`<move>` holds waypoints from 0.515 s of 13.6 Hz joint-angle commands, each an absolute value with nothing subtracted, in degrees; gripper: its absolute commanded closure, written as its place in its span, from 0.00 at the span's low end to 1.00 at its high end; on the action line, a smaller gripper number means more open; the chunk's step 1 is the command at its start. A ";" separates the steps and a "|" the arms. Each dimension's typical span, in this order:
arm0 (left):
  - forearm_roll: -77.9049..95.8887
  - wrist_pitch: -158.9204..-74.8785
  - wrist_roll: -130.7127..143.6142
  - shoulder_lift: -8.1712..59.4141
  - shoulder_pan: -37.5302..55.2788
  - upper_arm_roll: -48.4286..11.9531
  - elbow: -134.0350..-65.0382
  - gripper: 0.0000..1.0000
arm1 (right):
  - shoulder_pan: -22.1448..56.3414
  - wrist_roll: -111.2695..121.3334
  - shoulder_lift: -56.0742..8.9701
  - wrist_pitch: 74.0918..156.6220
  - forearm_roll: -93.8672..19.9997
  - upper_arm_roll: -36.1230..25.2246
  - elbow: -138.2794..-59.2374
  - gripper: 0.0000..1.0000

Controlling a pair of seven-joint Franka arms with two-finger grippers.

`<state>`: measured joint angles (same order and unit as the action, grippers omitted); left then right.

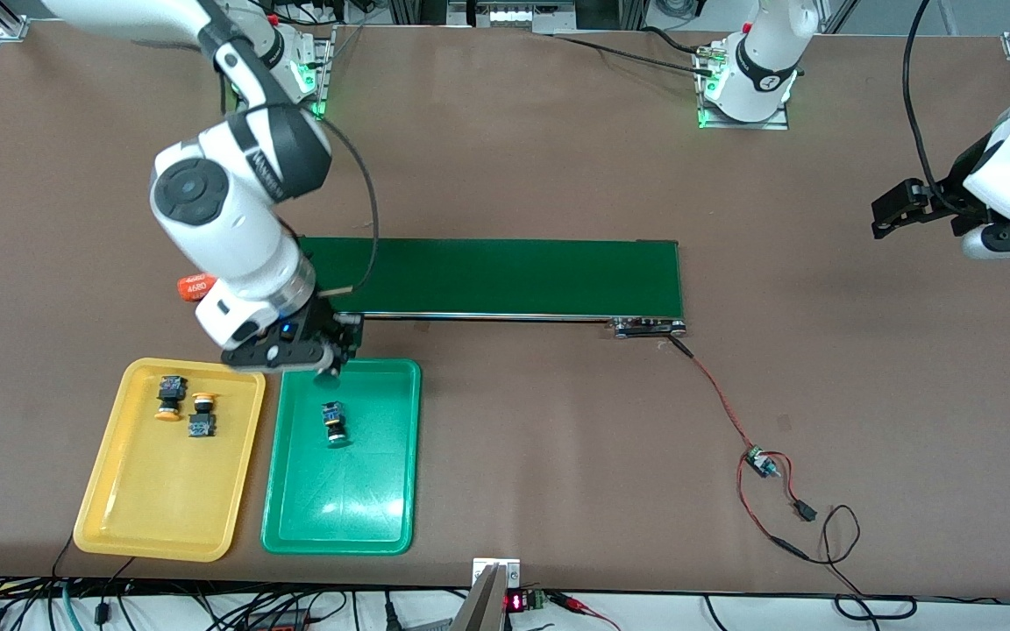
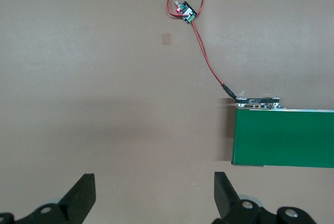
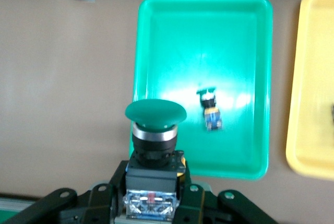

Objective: Sort buttons by color to trays
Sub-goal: 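Carry the green button over the green tray with the right gripper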

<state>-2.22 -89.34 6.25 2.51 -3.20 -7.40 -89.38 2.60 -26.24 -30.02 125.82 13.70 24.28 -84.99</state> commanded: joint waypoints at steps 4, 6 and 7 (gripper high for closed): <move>-2.11 -88.07 5.80 2.20 -3.08 -7.47 -88.50 0.00 | 10.89 -22.59 -44.63 135.23 14.68 17.32 -72.60 0.84; -1.67 -88.07 5.80 2.20 -3.08 -7.38 -88.50 0.00 | 11.77 -21.80 -47.54 140.51 16.51 15.83 -72.69 0.84; -1.67 -88.07 5.80 2.20 -3.16 -7.38 -88.42 0.00 | 11.78 -20.75 -48.51 141.93 17.48 14.43 -73.03 0.84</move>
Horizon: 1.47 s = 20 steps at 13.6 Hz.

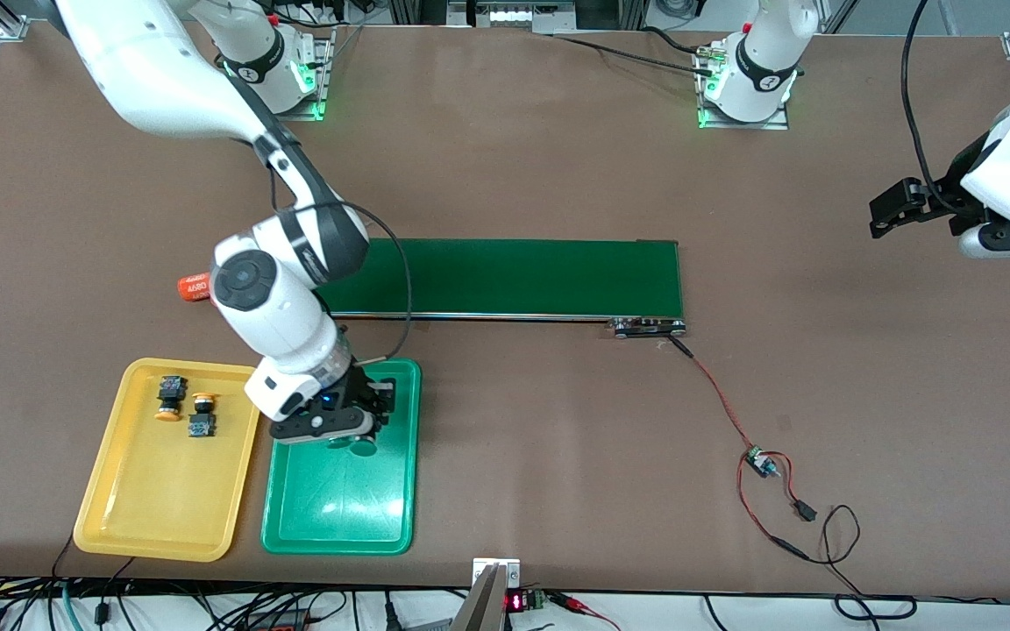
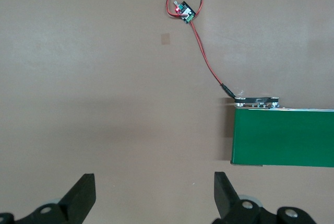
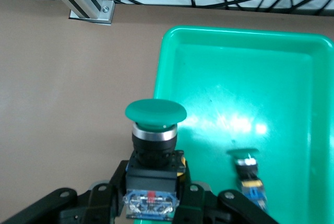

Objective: Sort buttons by color to trays
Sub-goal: 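Carry the green button over the green tray with the right gripper, then lower the green button into the green tray and open the right gripper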

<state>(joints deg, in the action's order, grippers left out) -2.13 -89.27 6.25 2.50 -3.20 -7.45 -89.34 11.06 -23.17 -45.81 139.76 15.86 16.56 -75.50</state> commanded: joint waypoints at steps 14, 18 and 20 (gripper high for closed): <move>-0.70 -88.07 5.71 2.37 -3.08 -7.03 -88.42 0.00 | 12.22 -18.37 -52.56 152.04 17.05 13.27 -75.41 0.26; -0.44 -87.98 5.71 2.29 -3.16 -6.86 -88.42 0.00 | 12.13 -17.85 -51.77 152.14 17.05 13.27 -76.46 0.09; -0.44 -88.07 5.54 2.37 -3.16 -6.86 -88.42 0.00 | 11.52 -17.58 -49.41 151.61 16.96 13.27 -79.00 0.02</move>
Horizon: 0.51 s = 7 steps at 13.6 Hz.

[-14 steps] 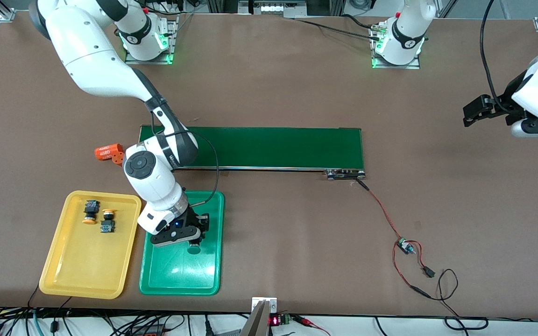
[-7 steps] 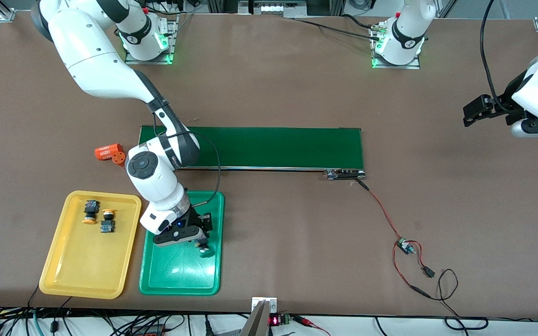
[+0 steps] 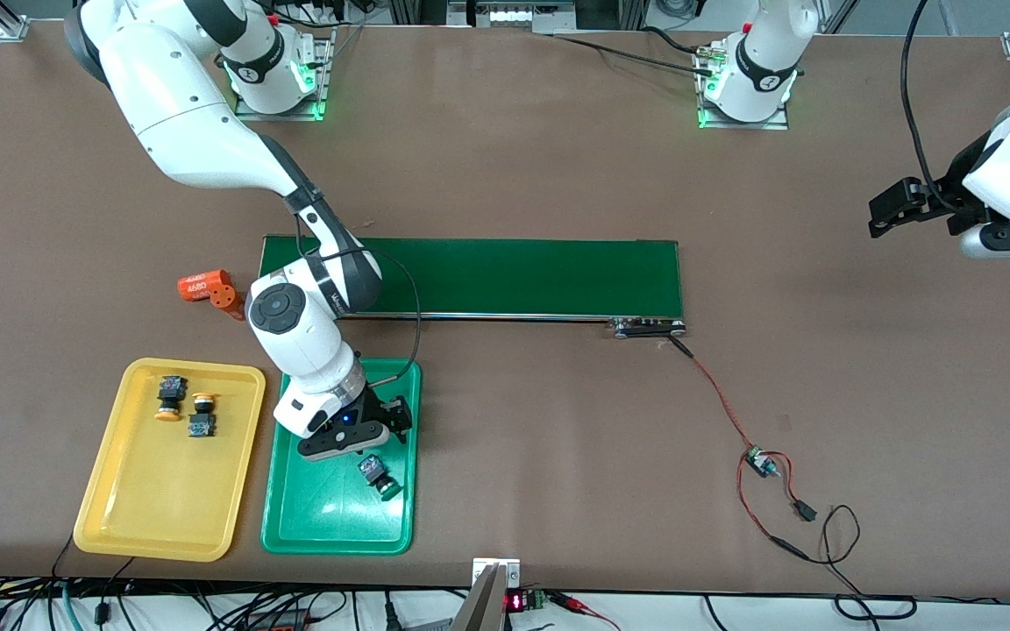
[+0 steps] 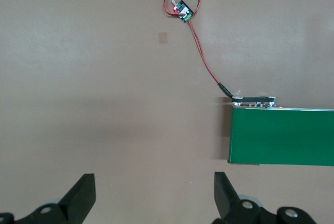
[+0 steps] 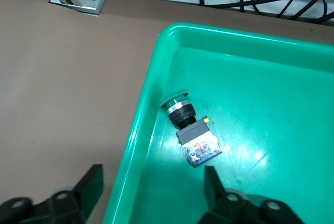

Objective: Sort buttons by color to trays
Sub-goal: 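Lower the green button into the green tray and open the right gripper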

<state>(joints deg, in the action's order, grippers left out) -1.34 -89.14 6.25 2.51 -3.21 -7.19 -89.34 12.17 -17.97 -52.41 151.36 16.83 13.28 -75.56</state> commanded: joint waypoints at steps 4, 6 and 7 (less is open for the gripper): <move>-0.44 -87.98 5.71 2.46 -3.08 -6.86 -87.81 0.00 | 10.20 -17.67 -41.16 148.47 16.96 13.36 -86.99 0.00; -0.44 -87.98 5.71 2.46 -3.08 -6.86 -87.63 0.00 | 9.85 -17.75 -36.06 141.63 16.88 13.45 -89.29 0.00; -0.44 -87.98 5.71 2.46 -3.08 -6.86 -87.54 0.00 | 9.76 -17.84 -33.86 137.68 16.79 13.62 -89.64 0.00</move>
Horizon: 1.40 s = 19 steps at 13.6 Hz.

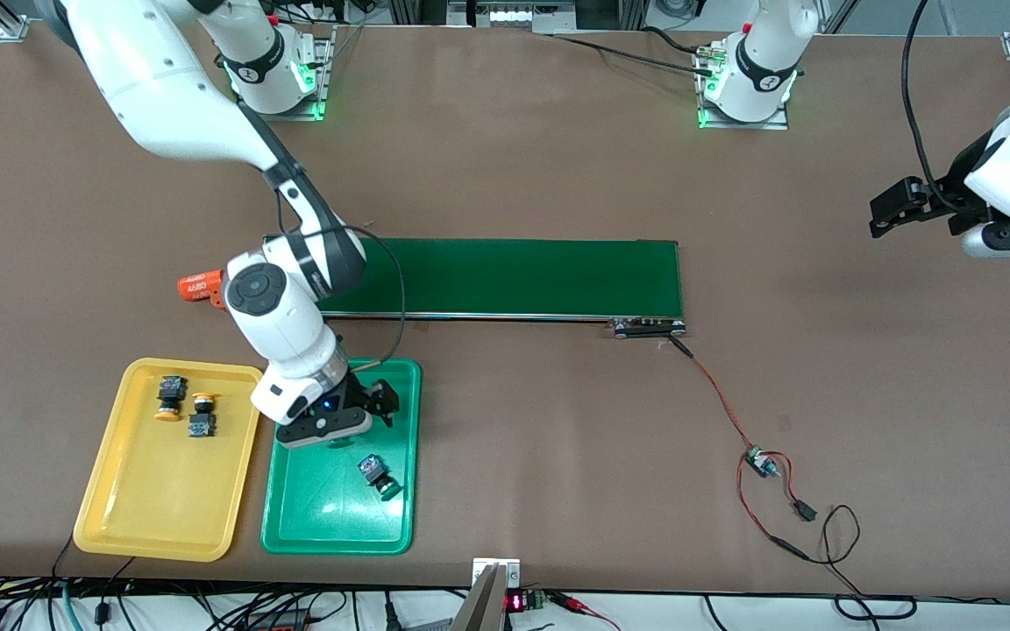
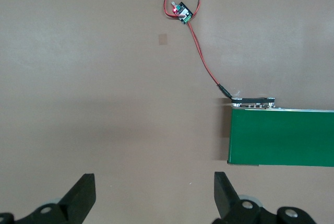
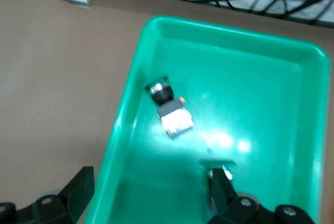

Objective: Sort buttons by color to trays

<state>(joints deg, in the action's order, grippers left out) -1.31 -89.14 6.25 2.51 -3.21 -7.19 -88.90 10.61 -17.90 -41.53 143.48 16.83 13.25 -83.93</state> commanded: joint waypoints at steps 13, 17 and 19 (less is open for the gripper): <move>-0.44 -87.89 5.71 2.46 -3.08 -7.03 -87.54 0.00 | -0.17 -15.47 -8.54 97.40 4.39 13.89 -89.82 0.00; -0.44 -87.89 5.80 2.55 -3.08 -7.21 -87.54 0.00 | 0.18 -15.21 0.33 94.49 3.96 9.76 -96.22 0.00; -0.44 -87.89 5.80 2.46 -3.08 -7.21 -87.45 0.00 | 0.09 -11.97 4.73 93.78 3.96 8.45 -100.27 0.00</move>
